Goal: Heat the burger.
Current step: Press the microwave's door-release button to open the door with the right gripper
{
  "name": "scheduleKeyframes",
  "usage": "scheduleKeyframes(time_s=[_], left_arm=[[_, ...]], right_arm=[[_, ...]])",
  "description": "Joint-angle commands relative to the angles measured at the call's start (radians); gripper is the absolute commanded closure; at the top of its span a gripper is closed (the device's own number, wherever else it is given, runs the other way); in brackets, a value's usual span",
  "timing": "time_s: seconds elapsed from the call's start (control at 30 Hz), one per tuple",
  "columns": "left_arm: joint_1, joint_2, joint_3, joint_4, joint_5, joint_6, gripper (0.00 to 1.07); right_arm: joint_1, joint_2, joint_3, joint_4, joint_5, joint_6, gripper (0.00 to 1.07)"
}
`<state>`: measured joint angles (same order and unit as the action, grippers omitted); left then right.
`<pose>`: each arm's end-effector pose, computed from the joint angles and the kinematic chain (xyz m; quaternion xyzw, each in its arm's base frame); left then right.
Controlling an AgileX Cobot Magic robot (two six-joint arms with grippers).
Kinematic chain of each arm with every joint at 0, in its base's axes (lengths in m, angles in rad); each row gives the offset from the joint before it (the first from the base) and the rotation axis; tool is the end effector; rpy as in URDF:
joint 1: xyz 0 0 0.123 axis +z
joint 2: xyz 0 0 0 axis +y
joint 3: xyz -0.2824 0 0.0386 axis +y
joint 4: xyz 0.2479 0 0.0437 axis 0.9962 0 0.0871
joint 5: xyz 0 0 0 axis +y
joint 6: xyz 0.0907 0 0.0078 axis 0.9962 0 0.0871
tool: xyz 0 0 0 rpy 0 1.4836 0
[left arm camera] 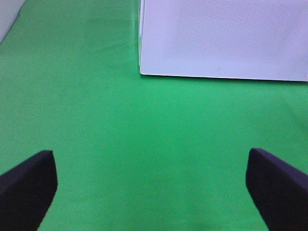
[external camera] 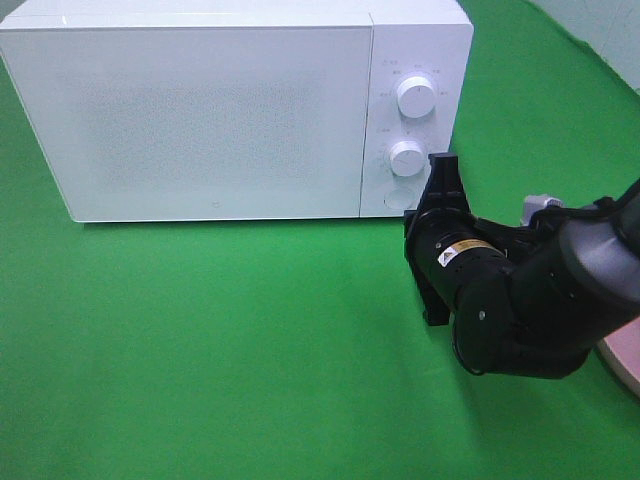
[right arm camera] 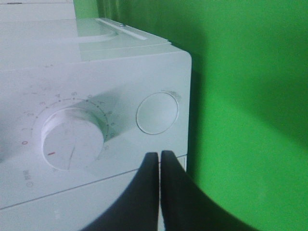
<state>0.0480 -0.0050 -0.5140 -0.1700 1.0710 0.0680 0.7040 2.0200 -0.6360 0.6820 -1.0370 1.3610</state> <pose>-0.0077 -0.0139 0.2811 0.0130 0.8478 -0.0543 0.5274 0.2739 0.1679 0.0969 0.5348 0.6070 0.4294 0.4014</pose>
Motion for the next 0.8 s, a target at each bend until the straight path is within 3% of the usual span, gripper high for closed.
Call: scheduleKeyframes(time_s=[0.03,0.8], left_arm=[[0.0,-0.016,0.0,0.0,-0.005,-0.002,0.07],[0.0,-0.016,0.0,0.0,-0.005,-0.001,0.07]], right_arm=[[-0.032,0.04,-0.052,-0.057,0.001,0.024,1.07],[-0.119,0.159,-0.193,-0.104,0.039,0.024,1.07]])
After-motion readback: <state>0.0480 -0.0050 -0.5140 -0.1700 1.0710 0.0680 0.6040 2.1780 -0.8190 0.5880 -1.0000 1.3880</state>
